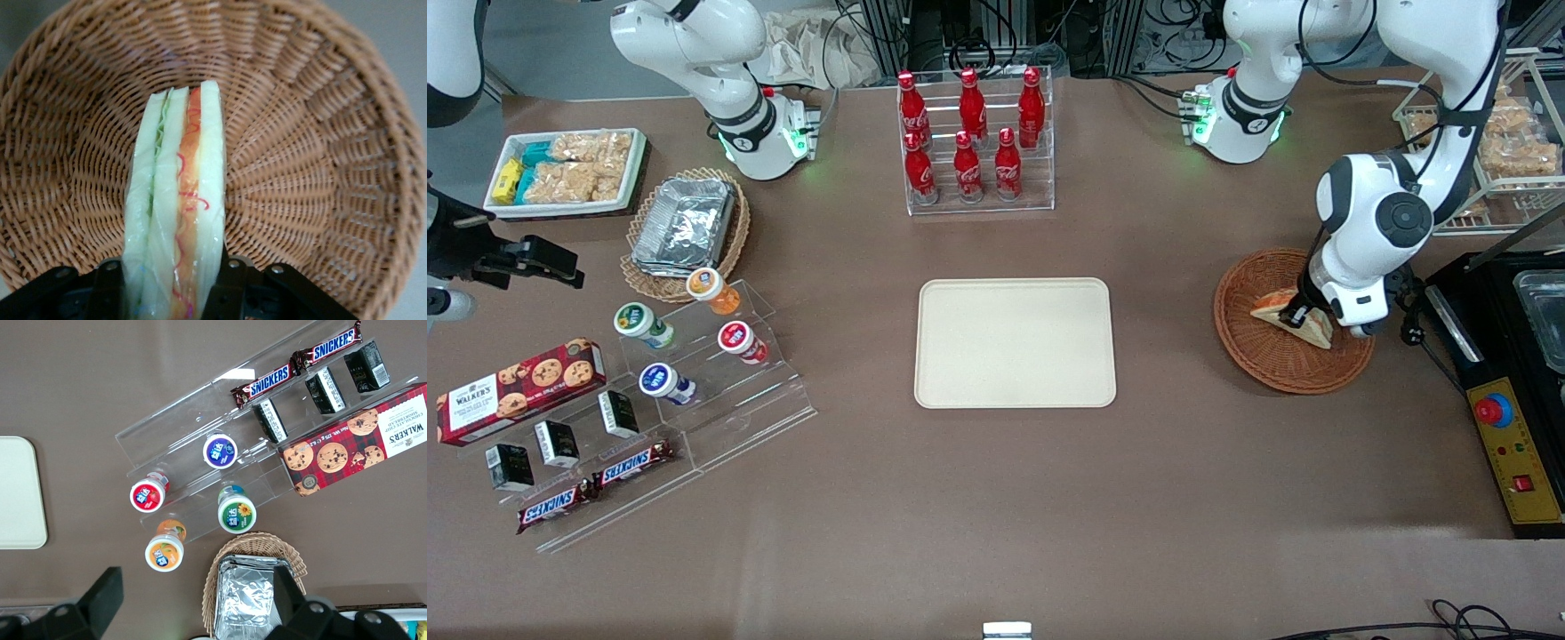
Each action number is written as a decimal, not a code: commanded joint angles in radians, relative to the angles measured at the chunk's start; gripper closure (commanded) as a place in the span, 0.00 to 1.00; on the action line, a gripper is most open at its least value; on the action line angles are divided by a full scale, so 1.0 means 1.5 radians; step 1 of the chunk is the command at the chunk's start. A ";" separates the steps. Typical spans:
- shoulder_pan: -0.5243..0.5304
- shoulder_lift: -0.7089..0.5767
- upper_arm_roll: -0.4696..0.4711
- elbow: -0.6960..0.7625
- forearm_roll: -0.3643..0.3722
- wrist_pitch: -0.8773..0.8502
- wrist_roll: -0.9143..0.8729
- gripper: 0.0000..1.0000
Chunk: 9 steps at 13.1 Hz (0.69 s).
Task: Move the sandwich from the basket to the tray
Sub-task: 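Lift the sandwich upright out of the basket with the left gripper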
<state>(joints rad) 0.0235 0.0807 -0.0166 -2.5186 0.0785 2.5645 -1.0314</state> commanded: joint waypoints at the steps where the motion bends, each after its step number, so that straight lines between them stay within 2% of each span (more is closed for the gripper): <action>1: 0.005 -0.055 -0.002 0.006 0.018 -0.044 0.012 1.00; 5: 0.005 -0.117 -0.003 0.027 0.016 -0.120 0.137 1.00; 9: -0.004 -0.125 -0.009 0.100 0.014 -0.220 0.242 1.00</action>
<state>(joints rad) 0.0212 -0.1032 -0.0217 -2.4274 0.0899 2.3052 -0.7378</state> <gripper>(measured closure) 0.736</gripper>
